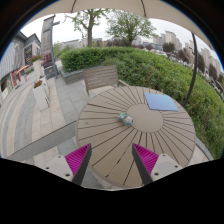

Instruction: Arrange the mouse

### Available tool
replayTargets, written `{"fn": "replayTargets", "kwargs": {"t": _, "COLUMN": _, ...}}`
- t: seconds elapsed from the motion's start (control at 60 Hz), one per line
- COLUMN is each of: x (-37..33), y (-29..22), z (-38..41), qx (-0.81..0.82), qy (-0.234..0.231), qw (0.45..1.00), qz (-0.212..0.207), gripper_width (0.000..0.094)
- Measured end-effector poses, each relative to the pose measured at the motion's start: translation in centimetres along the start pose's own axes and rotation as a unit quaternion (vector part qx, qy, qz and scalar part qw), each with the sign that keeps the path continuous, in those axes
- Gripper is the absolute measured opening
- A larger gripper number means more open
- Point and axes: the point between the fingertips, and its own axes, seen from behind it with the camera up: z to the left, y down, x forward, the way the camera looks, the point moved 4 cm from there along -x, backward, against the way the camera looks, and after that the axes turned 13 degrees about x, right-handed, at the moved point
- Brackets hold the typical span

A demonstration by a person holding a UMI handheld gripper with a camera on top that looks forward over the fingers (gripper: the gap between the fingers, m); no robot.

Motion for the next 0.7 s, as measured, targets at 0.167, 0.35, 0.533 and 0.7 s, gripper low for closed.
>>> {"fn": "replayTargets", "kwargs": {"t": 0.167, "x": 3.3, "y": 0.2, "z": -1.7, "qx": 0.003, "qy": 0.018, "qw": 1.0, "qz": -0.015, "gripper_width": 0.0834}}
{"fn": "replayTargets", "kwargs": {"t": 0.35, "x": 8.1, "y": 0.2, "z": -3.3, "qx": 0.003, "qy": 0.029, "qw": 0.999, "qz": -0.03, "gripper_width": 0.0834}}
{"fn": "replayTargets", "kwargs": {"t": 0.533, "x": 13.6, "y": -1.0, "z": -4.9, "qx": 0.005, "qy": 0.04, "qw": 0.998, "qz": -0.048, "gripper_width": 0.0833}}
{"fn": "replayTargets", "kwargs": {"t": 0.7, "x": 18.5, "y": -2.4, "z": -6.1, "qx": 0.006, "qy": 0.041, "qw": 0.997, "qz": -0.06, "gripper_width": 0.0834}}
